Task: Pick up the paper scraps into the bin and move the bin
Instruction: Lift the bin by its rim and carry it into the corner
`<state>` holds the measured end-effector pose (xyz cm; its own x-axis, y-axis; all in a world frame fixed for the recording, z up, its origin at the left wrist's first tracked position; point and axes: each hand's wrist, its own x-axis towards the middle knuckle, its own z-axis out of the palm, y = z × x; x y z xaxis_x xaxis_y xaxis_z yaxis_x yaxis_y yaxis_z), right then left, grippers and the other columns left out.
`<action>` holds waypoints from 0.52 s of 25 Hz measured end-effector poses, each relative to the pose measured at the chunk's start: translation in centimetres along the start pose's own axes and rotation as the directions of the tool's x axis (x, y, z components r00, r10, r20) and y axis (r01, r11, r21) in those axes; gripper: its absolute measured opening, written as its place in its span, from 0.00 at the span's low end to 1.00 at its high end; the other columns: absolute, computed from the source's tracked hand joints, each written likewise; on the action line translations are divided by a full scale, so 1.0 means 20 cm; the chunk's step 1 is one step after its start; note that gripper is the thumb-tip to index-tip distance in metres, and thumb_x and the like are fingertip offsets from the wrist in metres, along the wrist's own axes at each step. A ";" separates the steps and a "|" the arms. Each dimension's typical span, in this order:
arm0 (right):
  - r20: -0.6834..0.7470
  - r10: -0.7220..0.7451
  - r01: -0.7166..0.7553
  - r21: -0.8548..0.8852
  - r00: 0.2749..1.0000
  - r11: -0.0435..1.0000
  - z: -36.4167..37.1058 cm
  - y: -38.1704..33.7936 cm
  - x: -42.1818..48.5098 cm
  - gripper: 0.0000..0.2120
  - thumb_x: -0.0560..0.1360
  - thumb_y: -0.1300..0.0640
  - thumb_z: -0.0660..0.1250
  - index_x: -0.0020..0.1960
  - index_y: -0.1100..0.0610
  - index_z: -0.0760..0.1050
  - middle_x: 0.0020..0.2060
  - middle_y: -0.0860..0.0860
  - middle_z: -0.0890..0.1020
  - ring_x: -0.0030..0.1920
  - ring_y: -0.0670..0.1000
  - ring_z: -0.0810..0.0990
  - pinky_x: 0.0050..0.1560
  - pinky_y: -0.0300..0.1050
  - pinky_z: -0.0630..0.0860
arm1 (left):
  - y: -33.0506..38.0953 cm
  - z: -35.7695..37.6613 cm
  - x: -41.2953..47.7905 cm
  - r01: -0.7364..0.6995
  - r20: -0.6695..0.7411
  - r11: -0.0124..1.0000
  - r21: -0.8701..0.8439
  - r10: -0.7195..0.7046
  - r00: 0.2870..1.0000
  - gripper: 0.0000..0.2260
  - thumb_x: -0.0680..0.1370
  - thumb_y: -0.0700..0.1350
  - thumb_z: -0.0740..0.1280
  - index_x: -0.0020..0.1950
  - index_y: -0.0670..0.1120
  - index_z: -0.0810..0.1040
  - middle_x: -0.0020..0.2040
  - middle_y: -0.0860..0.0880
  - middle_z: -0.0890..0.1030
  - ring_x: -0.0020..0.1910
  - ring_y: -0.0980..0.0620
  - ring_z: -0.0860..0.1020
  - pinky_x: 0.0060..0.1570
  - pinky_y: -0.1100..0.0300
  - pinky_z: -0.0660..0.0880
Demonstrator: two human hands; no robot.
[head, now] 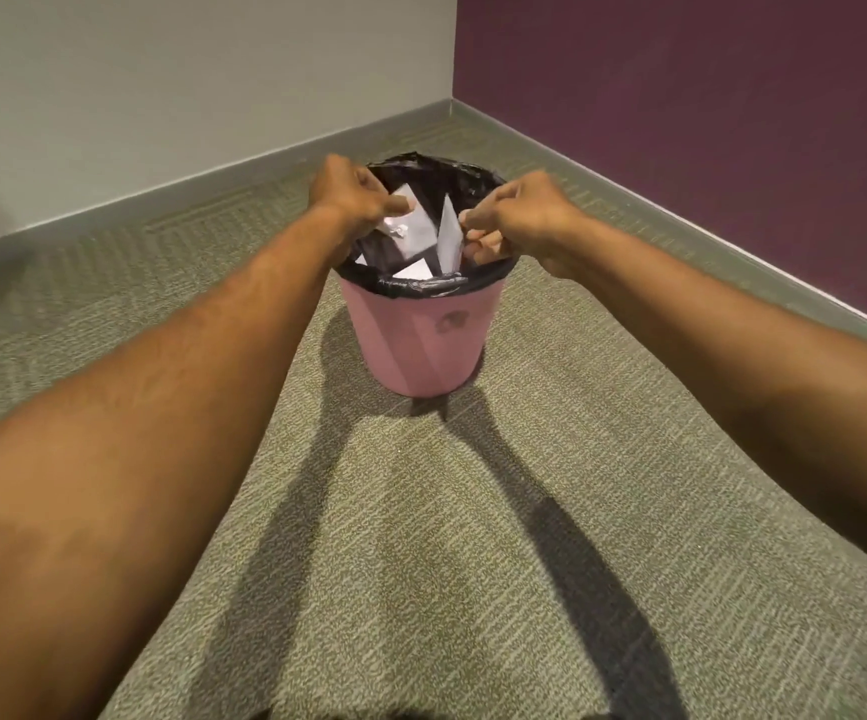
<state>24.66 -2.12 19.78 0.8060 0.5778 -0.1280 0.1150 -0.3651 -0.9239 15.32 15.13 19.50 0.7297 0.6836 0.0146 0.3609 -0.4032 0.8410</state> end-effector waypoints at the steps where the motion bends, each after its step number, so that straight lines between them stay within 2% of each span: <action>1: -0.009 -0.017 0.017 0.006 1.000 1.000 -0.01 0.01 0.00 0.04 0.75 0.65 0.71 0.47 0.67 0.80 0.38 0.61 0.84 0.31 0.53 0.84 0.34 0.42 0.81 | 0.00 0.02 0.00 -0.015 0.014 1.000 -0.003 0.015 1.000 0.14 0.70 0.47 0.77 0.47 0.39 0.83 0.41 0.43 0.84 0.33 0.50 0.81 0.34 0.56 0.79; 3: -0.072 -0.082 0.080 -0.023 0.994 0.996 -0.02 0.03 -0.01 0.03 0.75 0.65 0.69 0.43 0.64 0.80 0.37 0.58 0.83 0.33 0.51 0.83 0.33 0.41 0.80 | -0.01 0.04 -0.02 -0.085 -0.022 0.994 0.074 0.087 0.996 0.16 0.72 0.53 0.75 0.49 0.41 0.85 0.45 0.43 0.85 0.42 0.47 0.83 0.45 0.52 0.82; 4: -0.120 -0.137 0.124 -0.106 0.983 0.987 -0.03 0.05 -0.02 0.05 0.75 0.65 0.69 0.41 0.63 0.81 0.36 0.55 0.83 0.34 0.50 0.82 0.33 0.41 0.79 | -0.02 0.05 -0.02 -0.131 -0.064 0.981 0.140 0.141 0.988 0.16 0.74 0.55 0.72 0.50 0.42 0.85 0.47 0.44 0.86 0.46 0.47 0.83 0.48 0.53 0.80; 6: -0.207 -0.263 0.175 -0.366 0.942 0.914 -0.04 0.10 -0.02 0.07 0.75 0.63 0.68 0.40 0.59 0.82 0.35 0.50 0.83 0.35 0.45 0.80 0.33 0.38 0.75 | -0.06 0.04 -0.01 -0.155 -0.175 0.961 0.230 0.197 0.965 0.16 0.76 0.56 0.69 0.50 0.44 0.85 0.48 0.47 0.85 0.47 0.48 0.81 0.47 0.56 0.77; 8: -0.255 -0.359 0.159 -0.573 0.898 0.804 -0.06 0.15 -0.03 0.06 0.76 0.59 0.67 0.41 0.56 0.81 0.36 0.48 0.81 0.34 0.41 0.74 0.31 0.36 0.67 | -0.12 -0.01 0.02 -0.058 -0.296 0.980 0.192 0.114 0.948 0.14 0.77 0.54 0.66 0.46 0.45 0.84 0.42 0.48 0.82 0.42 0.49 0.79 0.43 0.54 0.76; 9: -0.277 -0.368 0.131 -0.614 0.887 0.779 -0.07 0.17 -0.03 0.07 0.76 0.57 0.67 0.40 0.57 0.80 0.36 0.49 0.80 0.33 0.41 0.71 0.30 0.37 0.65 | -0.15 -0.03 0.05 0.014 -0.345 0.991 0.136 0.034 0.938 0.12 0.78 0.53 0.66 0.44 0.45 0.82 0.39 0.49 0.81 0.39 0.49 0.77 0.39 0.54 0.76; 11: -0.324 -0.306 0.065 -0.584 0.895 0.809 -0.09 0.21 0.01 0.12 0.77 0.55 0.67 0.38 0.61 0.79 0.34 0.51 0.79 0.31 0.46 0.71 0.32 0.43 0.71 | -0.24 -0.08 0.10 0.142 -0.410 0.989 0.031 -0.117 0.905 0.10 0.80 0.49 0.64 0.42 0.46 0.79 0.34 0.51 0.77 0.33 0.52 0.74 0.30 0.58 0.70; 13: -0.365 -0.178 -0.024 -0.486 0.914 0.874 -0.11 0.23 0.06 0.16 0.78 0.52 0.67 0.35 0.61 0.76 0.30 0.52 0.75 0.28 0.50 0.70 0.35 0.49 0.75 | -0.31 -0.10 0.14 0.200 -0.428 0.980 -0.010 -0.185 0.884 0.10 0.80 0.46 0.63 0.40 0.46 0.77 0.31 0.52 0.73 0.31 0.54 0.71 0.27 0.60 0.64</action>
<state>27.45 -4.85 16.13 0.9279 0.3266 0.1796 0.3636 -0.6872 -0.6289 13.95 20.75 15.43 0.3298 0.9398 0.0889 0.4935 -0.2519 0.8325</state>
